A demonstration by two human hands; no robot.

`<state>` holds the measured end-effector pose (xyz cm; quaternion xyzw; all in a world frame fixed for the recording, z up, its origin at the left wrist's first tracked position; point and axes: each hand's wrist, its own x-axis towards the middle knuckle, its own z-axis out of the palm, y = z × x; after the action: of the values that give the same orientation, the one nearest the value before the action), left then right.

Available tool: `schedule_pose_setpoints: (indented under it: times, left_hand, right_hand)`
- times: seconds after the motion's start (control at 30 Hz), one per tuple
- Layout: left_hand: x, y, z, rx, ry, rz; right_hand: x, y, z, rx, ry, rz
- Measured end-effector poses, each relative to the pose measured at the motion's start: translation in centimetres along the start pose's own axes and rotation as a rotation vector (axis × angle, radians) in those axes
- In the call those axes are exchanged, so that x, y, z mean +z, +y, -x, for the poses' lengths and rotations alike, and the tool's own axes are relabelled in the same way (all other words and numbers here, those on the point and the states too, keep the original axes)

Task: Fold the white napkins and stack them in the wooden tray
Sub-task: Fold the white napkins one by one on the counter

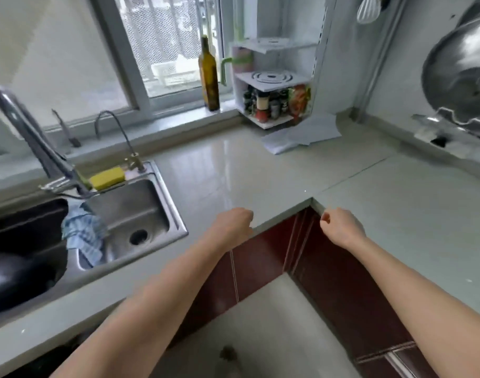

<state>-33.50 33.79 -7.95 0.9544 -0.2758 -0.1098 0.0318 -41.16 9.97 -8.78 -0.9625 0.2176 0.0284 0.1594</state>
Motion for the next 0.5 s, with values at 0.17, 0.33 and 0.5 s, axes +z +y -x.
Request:
schedule_pose_setpoints:
  times: [0.17, 0.33, 0.5]
  left_hand:
    - [-4.8, -1.9, -12.7, 0.086, 0.021, -0.009]
    - [-6.0, -2.2, -22.5, 0.068, -0.037, -0.018]
    - [-5.4, -1.7, -32.4, -0.013, -0.048, 0.035]
  right_hand:
    - [-1.8, 0.1, -9.8, 0.107, 0.059, -0.006]
    - [-1.2, 0.8, -19.7, 0.117, 0.032, 0.002]
    - [-0.6, 2.2, -31.7, 0.021, -0.038, 0.048]
